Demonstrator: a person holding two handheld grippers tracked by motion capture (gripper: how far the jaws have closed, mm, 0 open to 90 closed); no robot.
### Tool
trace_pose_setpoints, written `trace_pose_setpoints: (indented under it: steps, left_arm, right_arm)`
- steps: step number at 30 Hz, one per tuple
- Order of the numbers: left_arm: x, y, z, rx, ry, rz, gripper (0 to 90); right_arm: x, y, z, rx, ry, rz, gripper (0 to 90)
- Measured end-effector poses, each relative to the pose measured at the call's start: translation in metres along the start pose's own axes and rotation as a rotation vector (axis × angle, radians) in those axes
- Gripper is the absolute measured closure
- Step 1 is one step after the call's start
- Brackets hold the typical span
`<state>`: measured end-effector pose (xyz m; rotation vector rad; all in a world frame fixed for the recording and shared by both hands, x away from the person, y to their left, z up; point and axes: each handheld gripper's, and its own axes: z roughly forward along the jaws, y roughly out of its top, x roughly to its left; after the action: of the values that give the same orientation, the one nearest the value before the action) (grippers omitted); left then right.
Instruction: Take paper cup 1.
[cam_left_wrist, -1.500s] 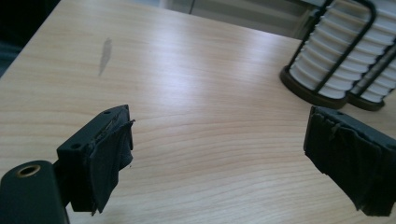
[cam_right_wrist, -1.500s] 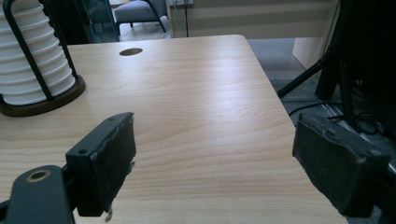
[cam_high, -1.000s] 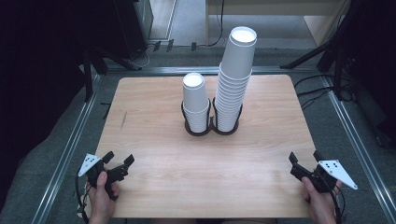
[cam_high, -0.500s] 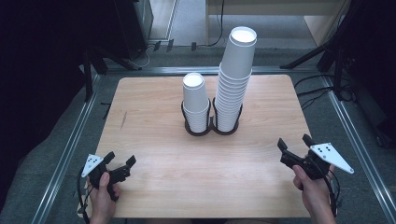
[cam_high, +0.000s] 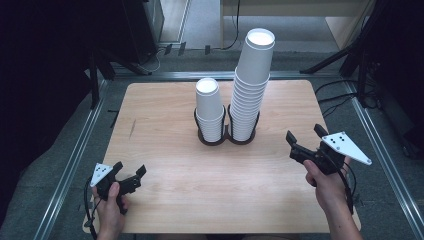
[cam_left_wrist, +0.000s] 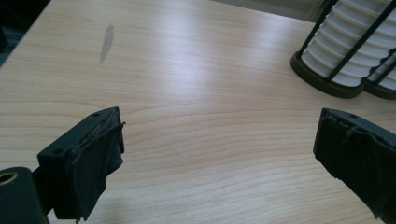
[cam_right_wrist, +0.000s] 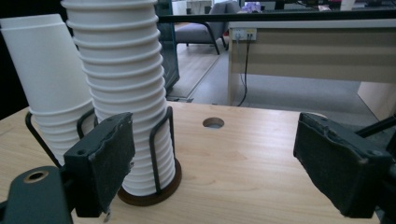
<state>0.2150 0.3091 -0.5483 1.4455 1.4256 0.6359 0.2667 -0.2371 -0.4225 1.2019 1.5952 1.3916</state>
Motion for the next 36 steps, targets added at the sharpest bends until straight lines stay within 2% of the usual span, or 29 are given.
trace_pose_setpoints:
  steps: [4,7,12,13,14,15,16,17,20,25,31,36]
  left_arm:
    - [-0.016,0.007,0.002,-0.024,-0.041,0.042,1.9]
    - [-0.031,0.017,0.004,-0.044,-0.087,0.052,1.9]
    - [-0.060,0.030,0.014,-0.041,-0.149,0.094,1.9]
    - [-0.066,0.032,0.017,-0.043,-0.169,0.090,1.9]
    - [-0.066,0.032,0.017,-0.043,-0.169,0.090,1.9]
    - [-0.078,0.037,0.021,-0.050,-0.206,0.109,1.9]
    - [-0.078,0.037,0.021,-0.050,-0.206,0.109,1.9]
    - [-0.091,0.043,0.028,-0.041,-0.221,0.126,1.9]
    - [-0.111,0.050,0.038,-0.041,-0.247,0.144,1.9]
    - [-0.138,0.058,0.053,-0.039,-0.285,0.170,1.9]
    - [-0.160,0.063,0.068,-0.035,-0.311,0.188,1.9]
    - [-0.170,0.066,0.076,-0.032,-0.321,0.193,1.9]
  right_arm:
    - [0.006,0.009,0.002,-0.012,0.019,-0.002,9.4]
    - [0.009,0.015,0.003,-0.019,0.017,0.001,9.4]
    - [0.011,0.025,0.004,-0.037,0.028,0.013,9.1]
    - [0.012,0.027,0.004,-0.038,0.031,0.018,9.1]
    - [0.012,0.027,0.004,-0.038,0.031,0.018,9.1]
    - [0.013,0.031,0.005,-0.046,0.027,0.018,9.1]
    - [0.013,0.034,0.006,-0.049,0.029,0.023,9.1]
    - [0.013,0.036,0.007,-0.052,0.028,0.021,9.1]
    - [0.015,0.043,0.010,-0.054,0.034,0.026,9.1]
    - [0.022,0.052,0.015,-0.056,0.058,0.003,9.1]
    - [0.029,0.060,0.022,-0.053,0.077,-0.005,9.1]
    - [0.034,0.065,0.027,-0.054,0.087,-0.008,9.1]
